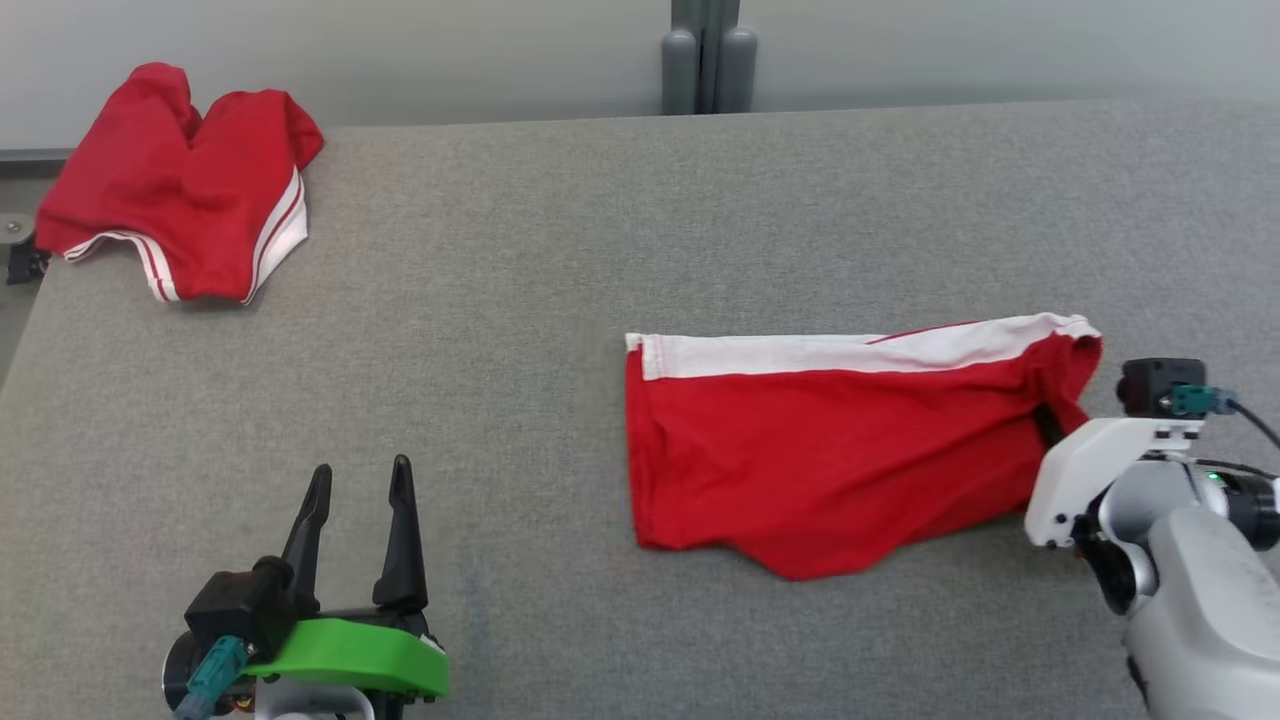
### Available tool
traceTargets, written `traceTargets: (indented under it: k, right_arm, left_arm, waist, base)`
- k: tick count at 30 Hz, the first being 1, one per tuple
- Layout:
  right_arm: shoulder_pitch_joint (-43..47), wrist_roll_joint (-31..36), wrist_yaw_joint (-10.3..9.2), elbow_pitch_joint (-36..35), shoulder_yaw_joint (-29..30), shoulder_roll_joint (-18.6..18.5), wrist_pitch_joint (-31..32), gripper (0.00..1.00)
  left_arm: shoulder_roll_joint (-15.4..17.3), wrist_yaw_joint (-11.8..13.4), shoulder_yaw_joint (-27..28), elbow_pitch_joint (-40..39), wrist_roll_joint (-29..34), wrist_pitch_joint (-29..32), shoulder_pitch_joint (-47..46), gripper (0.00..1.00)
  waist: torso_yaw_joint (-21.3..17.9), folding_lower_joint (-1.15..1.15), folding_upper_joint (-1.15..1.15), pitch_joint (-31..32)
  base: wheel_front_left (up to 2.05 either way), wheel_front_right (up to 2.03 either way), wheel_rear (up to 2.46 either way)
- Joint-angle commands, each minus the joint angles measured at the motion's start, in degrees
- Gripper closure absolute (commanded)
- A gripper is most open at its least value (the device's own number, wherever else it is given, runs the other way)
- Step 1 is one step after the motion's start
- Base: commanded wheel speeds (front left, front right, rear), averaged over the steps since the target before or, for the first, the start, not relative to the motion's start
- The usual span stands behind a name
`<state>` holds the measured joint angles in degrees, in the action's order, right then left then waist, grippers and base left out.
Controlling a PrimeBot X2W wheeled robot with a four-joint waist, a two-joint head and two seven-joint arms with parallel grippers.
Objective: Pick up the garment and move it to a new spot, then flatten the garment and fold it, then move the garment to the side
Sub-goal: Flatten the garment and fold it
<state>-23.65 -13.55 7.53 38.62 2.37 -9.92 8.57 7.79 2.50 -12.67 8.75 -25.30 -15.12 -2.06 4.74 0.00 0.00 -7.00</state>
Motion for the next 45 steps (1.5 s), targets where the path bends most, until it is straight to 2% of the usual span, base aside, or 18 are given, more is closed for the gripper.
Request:
traceTargets:
  k: [1, 4, 8, 15, 19, 24, 31, 32, 33, 34, 35, 41, 45]
  right_arm:
    - [1.1, -0.53, -0.09, -0.7, 0.92, -1.3, 0.37, 1.0]
    - [1.86, -1.59, -0.08, -2.47, 2.66, -2.3, 0.92, 1.0]
    - [2.61, -5.89, -0.08, -6.48, 2.69, -0.65, 2.46, 1.0]
    - [4.44, -12.95, -0.07, -16.74, -5.4, 2.53, 6.41, 1.0]
    - [4.87, -15.14, -0.07, -19.45, -9.59, 4.24, 7.5, 1.0]
    - [3.59, -16.41, -0.06, -17.85, -12.79, 6.01, 7.22, 1.0]
    - [0.89, -15.94, -0.05, -10.16, -14.08, 6.79, 5.47, 1.0]
    - [0.44, -15.87, -0.05, -9.14, -14.15, 6.85, 5.02, 0.83]
    - [-0.22, -15.51, -0.05, -8.0, -14.34, 6.9, 4.34, 0.55]
    - [-0.71, -15.42, -0.05, -7.13, -14.65, 6.94, 3.79, 0.13]
    - [-1.23, -15.76, -0.05, -6.4, -15.56, 6.96, 3.14, 0.0]
    - [-3.23, -19.5, -0.05, -6.18, -22.6, 6.85, -0.12, 0.0]
    - [-4.05, -18.48, -0.05, -6.24, -23.69, 6.87, -2.65, 0.0]
  left_arm:
    - [-0.09, -0.26, 0.27, 0.02, 0.29, -0.03, -0.22, 0.0]
    - [-0.13, -0.41, 0.36, 0.16, 0.46, -0.03, -0.37, 0.0]
    - [-0.25, -0.64, 0.3, 0.39, 0.61, -0.03, -0.71, 0.0]
    - [-0.25, -1.09, -0.11, 0.84, 0.92, -0.03, -1.22, 0.0]
    - [-0.44, -1.35, -0.28, 0.83, 1.08, -0.03, -1.12, 0.0]
    - [-0.77, -1.42, -0.72, 0.96, 1.22, -0.03, -1.01, 0.0]
    - [-1.4, -1.82, -1.02, 1.52, 1.34, -0.03, -0.61, 0.0]
    - [-1.5, -1.88, -1.02, 1.6, 1.3, -0.03, -0.49, 0.0]
    - [-1.59, -1.94, -1.02, 1.64, 1.31, -0.03, -0.38, 0.0]
    - [-1.68, -1.91, -1.01, 1.7, 1.33, -0.03, -0.29, 0.0]
    - [-1.77, -1.93, -1.02, 1.79, 1.38, -0.03, -0.21, 0.0]
    - [-2.17, -2.01, -0.83, 2.0, 1.52, -0.03, 0.06, 0.0]
    - [-2.22, -2.08, -0.5, 1.86, 1.74, -0.03, 0.26, 0.0]
  waist:
    - [-1.22, 0.0, 0.0, -0.07]
    - [-1.91, 0.0, 0.0, -0.26]
    - [-2.23, 0.0, 0.0, -0.38]
    - [-0.73, 0.0, 0.0, 0.18]
    - [0.85, 0.0, 0.0, 0.55]
    - [3.08, 0.0, 0.0, 0.69]
    - [5.75, 0.0, 0.0, 1.02]
    - [5.92, 0.0, 0.0, 1.07]
    - [6.07, 0.0, 0.0, 1.13]
    - [6.18, 0.0, 0.0, 1.19]
    - [6.3, 0.0, 0.0, 1.26]
    - [5.92, 0.0, 0.0, 1.61]
    - [5.0, 0.0, 0.0, 1.74]
  base:
    - [0.0, 0.0, 0.0]
    - [0.0, 0.0, 0.0]
    - [0.0, 0.0, 0.0]
    - [0.0, 0.0, 0.0]
    - [0.0, 0.0, 0.0]
    - [0.0, 0.0, 0.0]
    - [0.0, 0.0, 0.0]
    - [0.0, 0.0, 0.0]
    - [0.0, 0.0, 0.0]
    - [0.0, 0.0, 0.0]
    - [0.0, 0.0, 0.0]
    - [0.0, 0.0, 0.0]
    - [0.0, 0.0, 0.0]
